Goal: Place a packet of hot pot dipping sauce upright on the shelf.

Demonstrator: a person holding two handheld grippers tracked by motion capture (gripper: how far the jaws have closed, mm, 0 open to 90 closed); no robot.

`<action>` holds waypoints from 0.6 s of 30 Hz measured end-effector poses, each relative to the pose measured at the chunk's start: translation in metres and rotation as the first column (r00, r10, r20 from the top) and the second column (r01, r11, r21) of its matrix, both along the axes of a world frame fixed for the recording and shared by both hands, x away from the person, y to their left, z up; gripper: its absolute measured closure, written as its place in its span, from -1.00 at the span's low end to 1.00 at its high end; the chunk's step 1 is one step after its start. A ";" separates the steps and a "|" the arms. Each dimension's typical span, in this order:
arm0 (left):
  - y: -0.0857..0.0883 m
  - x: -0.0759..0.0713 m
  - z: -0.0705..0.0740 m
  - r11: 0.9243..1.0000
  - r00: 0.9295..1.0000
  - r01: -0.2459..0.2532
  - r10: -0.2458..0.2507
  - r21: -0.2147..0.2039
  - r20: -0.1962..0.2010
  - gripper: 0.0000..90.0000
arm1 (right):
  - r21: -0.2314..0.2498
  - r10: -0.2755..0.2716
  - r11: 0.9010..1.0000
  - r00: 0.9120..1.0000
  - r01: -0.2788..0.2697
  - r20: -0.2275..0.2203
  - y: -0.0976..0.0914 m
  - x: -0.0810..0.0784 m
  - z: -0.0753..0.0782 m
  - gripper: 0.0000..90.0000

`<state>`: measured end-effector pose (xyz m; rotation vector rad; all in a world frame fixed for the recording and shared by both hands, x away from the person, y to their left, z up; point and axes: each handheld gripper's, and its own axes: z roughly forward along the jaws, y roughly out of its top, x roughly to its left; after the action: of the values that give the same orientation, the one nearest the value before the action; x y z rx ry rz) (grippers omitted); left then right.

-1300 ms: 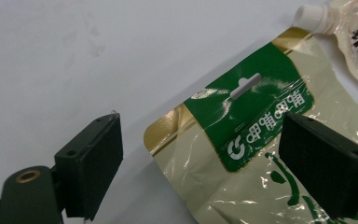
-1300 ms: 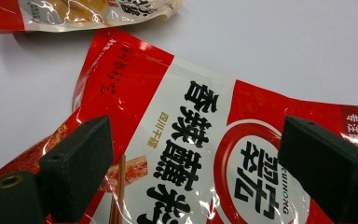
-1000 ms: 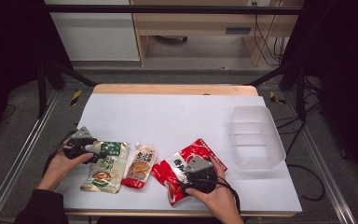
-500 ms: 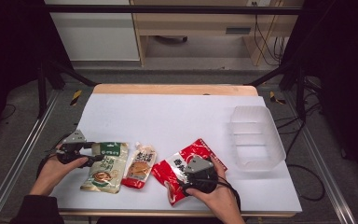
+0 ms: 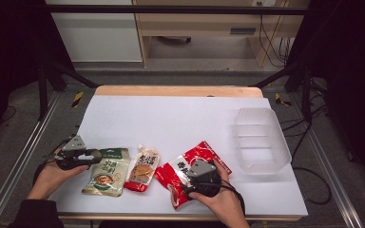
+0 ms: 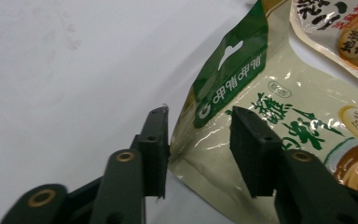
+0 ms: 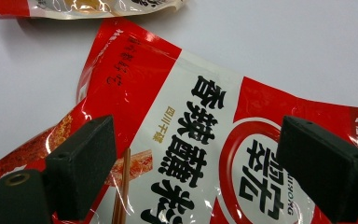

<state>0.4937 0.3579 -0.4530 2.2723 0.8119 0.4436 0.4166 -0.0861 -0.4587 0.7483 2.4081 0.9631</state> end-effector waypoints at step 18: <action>0.004 -0.007 0.032 0.997 0.998 -0.059 0.060 -0.048 0.016 1.00 | 0.011 -0.003 1.000 1.000 0.003 0.003 -0.001 0.000 0.002 -0.71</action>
<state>0.4862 0.3623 -0.4210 2.2018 0.8742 0.4658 0.4167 -0.0874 -0.4571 0.7530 2.4003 0.9760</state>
